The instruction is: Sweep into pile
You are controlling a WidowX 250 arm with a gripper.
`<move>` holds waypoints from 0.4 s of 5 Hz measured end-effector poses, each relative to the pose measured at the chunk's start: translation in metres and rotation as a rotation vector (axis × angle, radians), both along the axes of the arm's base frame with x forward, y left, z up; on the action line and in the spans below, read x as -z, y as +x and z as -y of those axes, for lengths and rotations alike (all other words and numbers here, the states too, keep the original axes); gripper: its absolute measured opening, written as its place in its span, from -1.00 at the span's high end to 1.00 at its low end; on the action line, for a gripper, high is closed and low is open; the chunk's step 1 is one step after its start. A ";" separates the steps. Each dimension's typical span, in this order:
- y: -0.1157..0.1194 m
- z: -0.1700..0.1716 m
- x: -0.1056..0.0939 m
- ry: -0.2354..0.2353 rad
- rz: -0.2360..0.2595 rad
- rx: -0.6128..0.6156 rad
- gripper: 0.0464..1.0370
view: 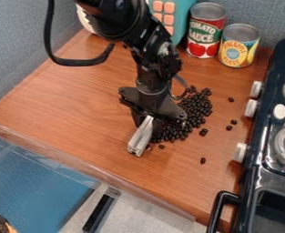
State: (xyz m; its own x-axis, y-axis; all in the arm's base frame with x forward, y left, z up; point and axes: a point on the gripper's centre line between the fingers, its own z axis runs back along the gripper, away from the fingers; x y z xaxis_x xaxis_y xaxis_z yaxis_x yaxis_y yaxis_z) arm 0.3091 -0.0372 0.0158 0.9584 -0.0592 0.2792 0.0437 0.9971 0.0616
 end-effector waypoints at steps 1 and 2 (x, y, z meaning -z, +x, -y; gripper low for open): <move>0.001 0.018 -0.003 -0.024 0.011 -0.033 0.32; 0.007 0.028 -0.008 -0.044 0.032 -0.073 0.32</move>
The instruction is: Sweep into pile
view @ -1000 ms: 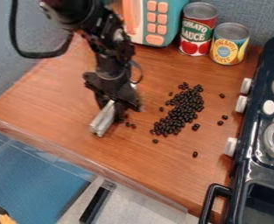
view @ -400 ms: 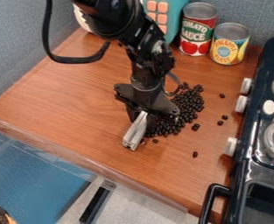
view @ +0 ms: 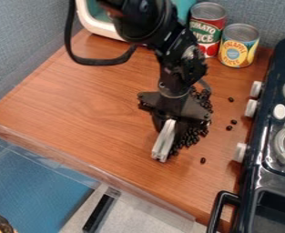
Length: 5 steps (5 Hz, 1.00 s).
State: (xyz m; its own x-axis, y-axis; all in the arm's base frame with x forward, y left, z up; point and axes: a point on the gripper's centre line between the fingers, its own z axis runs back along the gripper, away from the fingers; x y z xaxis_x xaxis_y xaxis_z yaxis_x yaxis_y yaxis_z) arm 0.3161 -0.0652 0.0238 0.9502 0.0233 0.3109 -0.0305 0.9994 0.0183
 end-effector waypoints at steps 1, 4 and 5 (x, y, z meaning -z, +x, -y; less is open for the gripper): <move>0.009 0.006 0.000 -0.021 0.008 -0.053 0.32; 0.026 -0.007 -0.028 0.003 0.098 -0.123 0.32; 0.026 -0.041 -0.061 0.015 0.186 -0.186 0.32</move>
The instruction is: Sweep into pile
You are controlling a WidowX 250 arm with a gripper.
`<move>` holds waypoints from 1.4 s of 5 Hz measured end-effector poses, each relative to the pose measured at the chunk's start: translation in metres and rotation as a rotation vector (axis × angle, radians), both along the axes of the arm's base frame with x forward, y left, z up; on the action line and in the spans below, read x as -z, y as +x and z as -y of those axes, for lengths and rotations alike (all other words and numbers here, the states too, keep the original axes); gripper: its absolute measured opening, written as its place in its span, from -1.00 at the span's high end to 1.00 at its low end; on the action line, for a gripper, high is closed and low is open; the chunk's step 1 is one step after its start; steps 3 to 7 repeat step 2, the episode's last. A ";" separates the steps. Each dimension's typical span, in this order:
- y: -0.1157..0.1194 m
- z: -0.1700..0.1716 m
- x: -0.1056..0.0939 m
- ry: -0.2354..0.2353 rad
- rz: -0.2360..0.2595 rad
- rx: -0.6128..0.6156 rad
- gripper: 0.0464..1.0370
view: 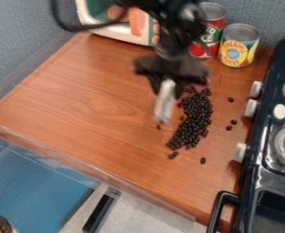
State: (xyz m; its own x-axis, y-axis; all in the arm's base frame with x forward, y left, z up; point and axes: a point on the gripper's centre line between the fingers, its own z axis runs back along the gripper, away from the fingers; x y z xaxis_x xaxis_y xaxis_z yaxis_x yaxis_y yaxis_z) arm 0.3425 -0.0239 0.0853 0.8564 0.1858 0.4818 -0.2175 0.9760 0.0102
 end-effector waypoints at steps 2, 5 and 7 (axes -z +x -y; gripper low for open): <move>0.026 -0.091 0.027 0.117 -0.125 -0.033 0.32; 0.026 -0.091 0.027 0.117 -0.125 -0.033 0.32; 0.026 -0.091 0.027 0.117 -0.125 -0.033 0.32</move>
